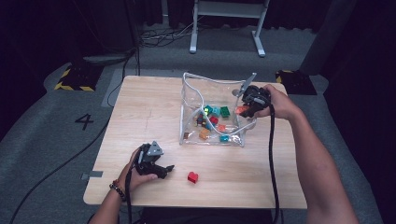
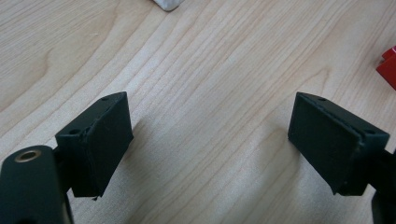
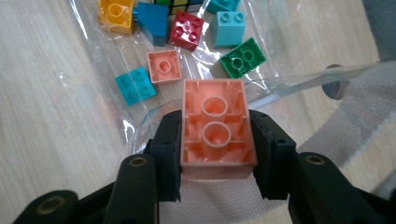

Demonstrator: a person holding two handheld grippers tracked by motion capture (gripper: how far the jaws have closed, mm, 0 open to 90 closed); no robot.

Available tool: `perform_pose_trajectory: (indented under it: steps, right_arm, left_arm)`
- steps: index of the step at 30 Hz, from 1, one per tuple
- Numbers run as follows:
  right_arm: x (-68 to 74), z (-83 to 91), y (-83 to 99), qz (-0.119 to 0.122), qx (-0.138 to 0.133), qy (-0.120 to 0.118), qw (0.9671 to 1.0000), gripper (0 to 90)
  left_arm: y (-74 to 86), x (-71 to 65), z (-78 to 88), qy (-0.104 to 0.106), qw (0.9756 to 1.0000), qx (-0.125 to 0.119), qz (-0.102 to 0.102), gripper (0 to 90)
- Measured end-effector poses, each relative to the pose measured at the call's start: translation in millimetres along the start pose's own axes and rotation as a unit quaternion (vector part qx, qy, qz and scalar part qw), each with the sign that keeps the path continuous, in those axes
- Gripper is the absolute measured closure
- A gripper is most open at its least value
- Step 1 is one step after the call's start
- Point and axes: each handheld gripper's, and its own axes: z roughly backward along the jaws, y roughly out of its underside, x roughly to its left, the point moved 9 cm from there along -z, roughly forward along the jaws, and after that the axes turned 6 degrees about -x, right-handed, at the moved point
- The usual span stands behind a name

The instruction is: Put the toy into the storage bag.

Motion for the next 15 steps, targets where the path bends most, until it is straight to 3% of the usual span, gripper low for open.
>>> perform_pose_trajectory:
  steps: [10, 13, 15]
  right_arm:
    - [-1.1, 4.9, -2.1, -0.014, -0.032, 0.015, 0.9993, 50.1]
    - [-0.5, 9.0, -5.0, -0.021, -0.059, 0.017, 0.9979, 48.9]
    - [2.7, 14.5, -8.7, -0.025, -0.093, 0.017, 0.9952, 47.0]
  left_arm:
    - [0.0, 0.0, 0.0, 0.0, 1.0, 0.0, 0.0, 13.8]
    - [0.0, 0.0, 0.0, 0.0, 1.0, 0.0, 0.0, 13.8]
    - [0.0, 0.0, 0.0, 0.0, 1.0, 0.0, 0.0, 13.8]
